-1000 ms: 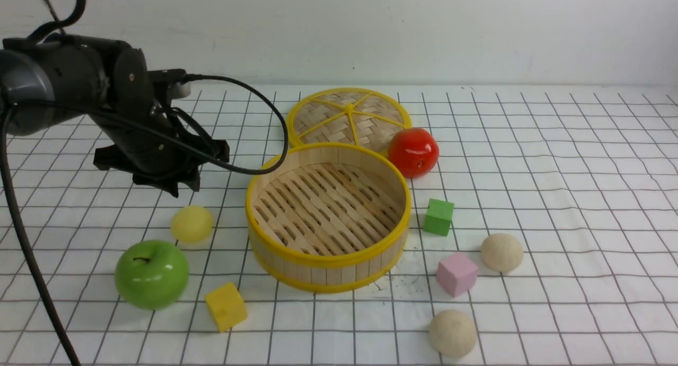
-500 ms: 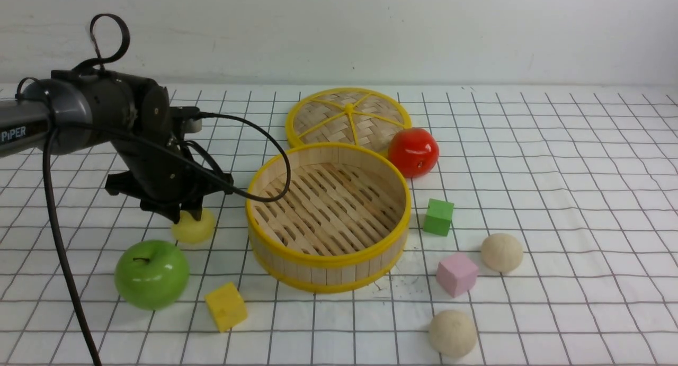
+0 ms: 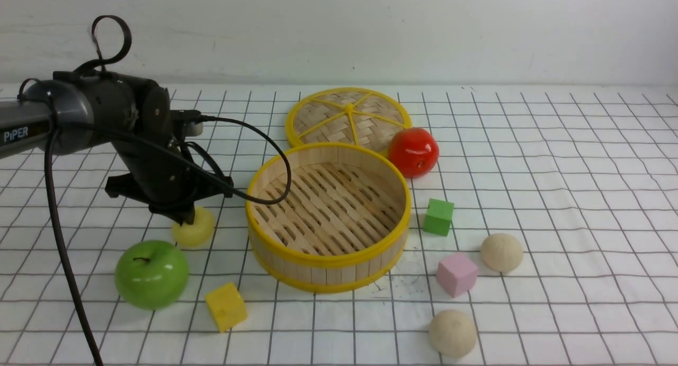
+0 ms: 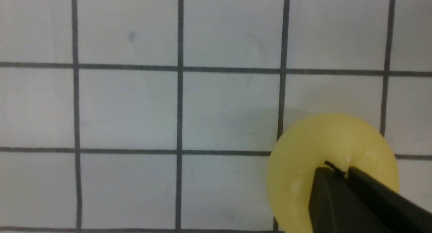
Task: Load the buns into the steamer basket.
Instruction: Use the left arm to grab a steamed stuffed bun, then use the left arm to put the steamed stuffed bun into the steamer
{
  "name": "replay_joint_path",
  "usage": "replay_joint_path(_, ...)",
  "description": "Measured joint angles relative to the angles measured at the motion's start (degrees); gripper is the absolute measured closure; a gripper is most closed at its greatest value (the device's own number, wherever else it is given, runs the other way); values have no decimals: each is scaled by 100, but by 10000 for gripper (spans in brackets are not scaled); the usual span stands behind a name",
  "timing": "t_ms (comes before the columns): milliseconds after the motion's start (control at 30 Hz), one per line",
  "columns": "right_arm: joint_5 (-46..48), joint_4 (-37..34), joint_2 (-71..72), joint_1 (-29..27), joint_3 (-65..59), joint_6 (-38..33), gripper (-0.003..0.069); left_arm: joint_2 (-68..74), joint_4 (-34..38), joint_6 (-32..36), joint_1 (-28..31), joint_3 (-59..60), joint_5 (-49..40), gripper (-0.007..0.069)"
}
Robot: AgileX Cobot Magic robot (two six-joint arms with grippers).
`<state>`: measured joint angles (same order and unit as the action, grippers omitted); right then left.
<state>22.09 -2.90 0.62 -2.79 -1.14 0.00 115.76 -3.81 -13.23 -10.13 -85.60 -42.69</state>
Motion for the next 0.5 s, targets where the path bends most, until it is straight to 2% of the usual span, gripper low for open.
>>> replay_joint_path(267, 0, 0, 0, 0, 0, 0, 420, -455, 674, 423, 0, -541, -560, 638)
replay_joint_path(500, 0, 0, 0, 0, 0, 0, 420, -956, 1721, 1131, -191, -1003, -1076, 638)
